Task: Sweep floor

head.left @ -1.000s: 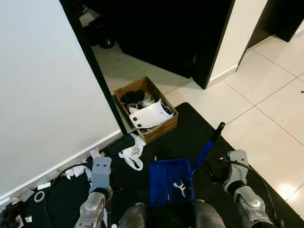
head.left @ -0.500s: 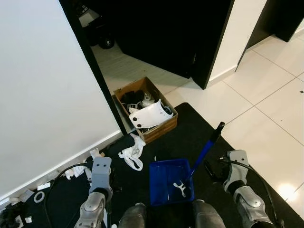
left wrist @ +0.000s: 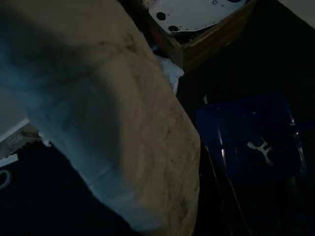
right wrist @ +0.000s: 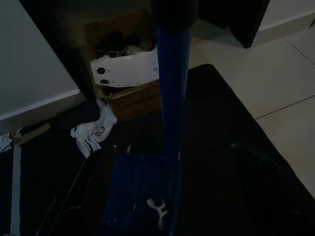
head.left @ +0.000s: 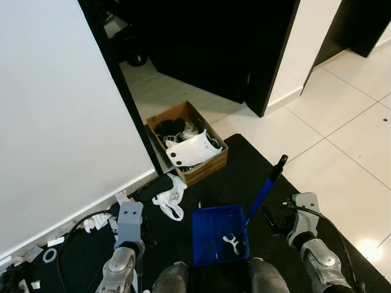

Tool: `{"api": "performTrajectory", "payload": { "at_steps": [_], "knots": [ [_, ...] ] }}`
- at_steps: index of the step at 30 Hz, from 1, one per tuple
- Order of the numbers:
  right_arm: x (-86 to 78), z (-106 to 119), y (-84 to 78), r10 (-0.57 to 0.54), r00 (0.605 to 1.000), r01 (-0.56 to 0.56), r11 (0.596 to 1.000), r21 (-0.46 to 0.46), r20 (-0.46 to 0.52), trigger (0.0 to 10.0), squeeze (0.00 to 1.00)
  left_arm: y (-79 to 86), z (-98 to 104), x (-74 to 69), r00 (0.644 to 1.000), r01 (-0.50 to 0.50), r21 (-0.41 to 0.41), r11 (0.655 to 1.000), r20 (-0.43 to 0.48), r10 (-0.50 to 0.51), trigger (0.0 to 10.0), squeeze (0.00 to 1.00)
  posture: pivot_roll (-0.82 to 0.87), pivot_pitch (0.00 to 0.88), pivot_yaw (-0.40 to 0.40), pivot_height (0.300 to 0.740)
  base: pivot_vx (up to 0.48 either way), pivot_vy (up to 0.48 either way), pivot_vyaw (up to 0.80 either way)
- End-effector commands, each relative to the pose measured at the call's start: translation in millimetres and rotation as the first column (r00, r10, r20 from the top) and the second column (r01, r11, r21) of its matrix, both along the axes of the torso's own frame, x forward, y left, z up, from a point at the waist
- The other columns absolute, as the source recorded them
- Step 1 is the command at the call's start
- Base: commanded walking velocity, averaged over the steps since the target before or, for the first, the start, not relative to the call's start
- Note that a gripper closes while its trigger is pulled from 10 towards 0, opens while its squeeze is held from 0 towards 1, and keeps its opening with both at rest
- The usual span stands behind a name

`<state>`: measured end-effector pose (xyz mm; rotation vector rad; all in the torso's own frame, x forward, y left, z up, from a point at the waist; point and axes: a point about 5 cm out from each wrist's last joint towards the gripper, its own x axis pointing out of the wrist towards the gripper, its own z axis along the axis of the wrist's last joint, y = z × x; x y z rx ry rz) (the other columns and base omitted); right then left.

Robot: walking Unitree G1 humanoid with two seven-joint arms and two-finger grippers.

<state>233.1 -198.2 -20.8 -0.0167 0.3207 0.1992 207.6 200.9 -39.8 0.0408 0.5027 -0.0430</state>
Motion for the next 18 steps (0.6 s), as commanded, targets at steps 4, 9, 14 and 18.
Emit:
{"api": "performTrajectory", "payload": {
  "at_steps": [4,9,14,18],
  "knots": [
    [-4.7,-3.8,-3.1,-0.019,1.0,0.02,1.0,0.012,-0.02,10.0,0.0,-3.8,-4.3,-4.7,1.0,-0.012,-0.036,0.999,-0.018,0.011,10.0,0.0,-0.02,0.133,0.025,0.74,0.0,0.0,0.0],
    [-5.1,-3.9,-3.5,-0.02,1.0,0.021,1.0,0.014,-0.021,10.0,0.0,-4.1,-4.5,-5.2,1.0,-0.012,-0.037,0.999,-0.019,0.011,10.0,0.0,-0.02,0.134,0.024,0.74,0.0,0.0,0.0],
    [-5.7,-4.2,-3.7,-0.02,1.0,0.02,1.0,0.014,-0.022,10.0,0.0,-4.2,-4.7,-5.7,1.0,-0.012,-0.038,0.999,-0.019,0.011,10.0,0.0,-0.02,0.134,0.024,0.74,0.0,0.0,0.0],
    [-6.1,-4.4,-3.8,-0.019,1.0,0.02,1.0,0.015,-0.023,10.0,0.0,-4.3,-4.9,-6.1,1.0,-0.012,-0.039,0.999,-0.02,0.011,10.0,0.0,-0.02,0.132,0.025,0.74,0.0,0.0,0.0]
  ]
}}
